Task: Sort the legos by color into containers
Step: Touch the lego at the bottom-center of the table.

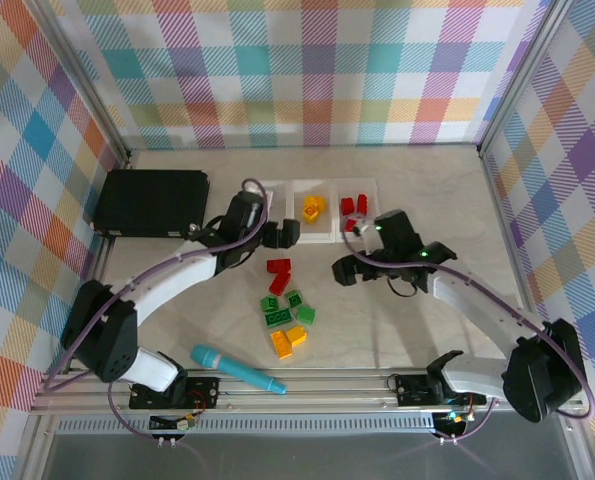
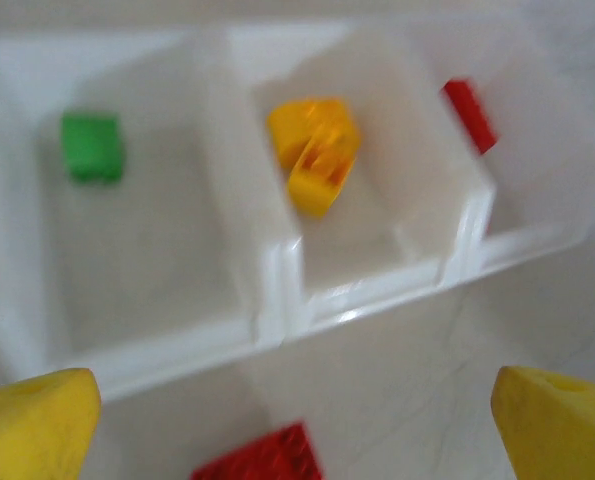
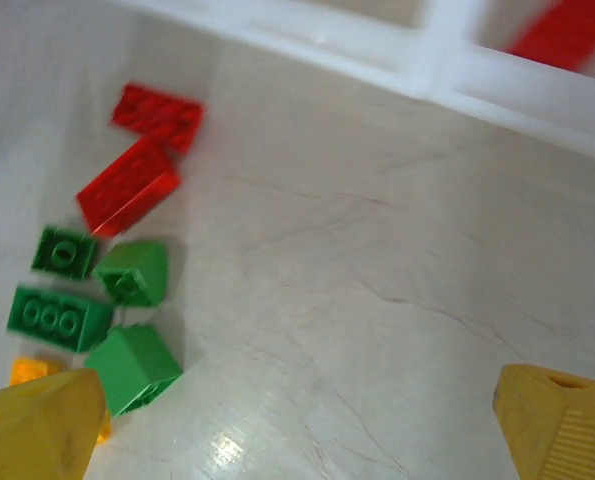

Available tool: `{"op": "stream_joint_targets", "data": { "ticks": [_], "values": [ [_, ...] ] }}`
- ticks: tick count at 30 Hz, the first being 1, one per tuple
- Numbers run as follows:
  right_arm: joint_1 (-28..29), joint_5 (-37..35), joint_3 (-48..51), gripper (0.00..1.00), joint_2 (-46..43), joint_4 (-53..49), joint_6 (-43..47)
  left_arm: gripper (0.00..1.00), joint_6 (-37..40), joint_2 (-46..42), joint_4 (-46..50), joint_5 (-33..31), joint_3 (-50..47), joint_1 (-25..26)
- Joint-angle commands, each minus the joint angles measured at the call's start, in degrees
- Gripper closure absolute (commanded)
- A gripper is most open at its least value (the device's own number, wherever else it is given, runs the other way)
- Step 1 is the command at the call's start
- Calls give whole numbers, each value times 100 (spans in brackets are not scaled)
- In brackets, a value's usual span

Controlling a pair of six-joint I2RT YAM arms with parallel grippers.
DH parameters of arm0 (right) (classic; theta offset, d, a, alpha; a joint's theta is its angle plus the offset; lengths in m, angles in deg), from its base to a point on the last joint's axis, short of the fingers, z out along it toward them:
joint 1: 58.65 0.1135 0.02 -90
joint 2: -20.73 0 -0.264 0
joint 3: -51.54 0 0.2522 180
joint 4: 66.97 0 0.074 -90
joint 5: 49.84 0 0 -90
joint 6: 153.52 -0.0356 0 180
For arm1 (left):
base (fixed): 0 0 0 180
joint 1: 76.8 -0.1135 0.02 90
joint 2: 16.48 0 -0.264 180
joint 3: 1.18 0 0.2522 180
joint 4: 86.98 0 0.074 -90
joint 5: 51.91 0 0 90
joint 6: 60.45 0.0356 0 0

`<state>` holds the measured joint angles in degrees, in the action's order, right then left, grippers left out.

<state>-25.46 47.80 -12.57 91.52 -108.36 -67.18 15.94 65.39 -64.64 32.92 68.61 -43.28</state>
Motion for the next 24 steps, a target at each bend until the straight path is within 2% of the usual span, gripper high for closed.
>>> {"op": "stream_joint_targets", "data": {
  "ticks": [1, 4, 7, 13, 24],
  "values": [
    [441, 35, -212, 1, 276, 18, 1397, 0, -462, -587, 458, -762, -259, 10],
    [566, 27, -113, 3, 547, 473, 1663, 0, -720, -864, 1246, -1434, -242, -10],
    [886, -54, -15, 4, 803, 648, 2232, 0, -927, -1134, 1625, -1771, -303, -29],
    [1592, -514, 196, 3, 1305, 922, 3298, 0, -1048, -1632, 1723, -1707, -592, -149],
    [1813, -622, 107, 9, 1793, 1195, 3569, 1, -1196, -2184, 1647, -1860, -1038, -384]
  ]
}}
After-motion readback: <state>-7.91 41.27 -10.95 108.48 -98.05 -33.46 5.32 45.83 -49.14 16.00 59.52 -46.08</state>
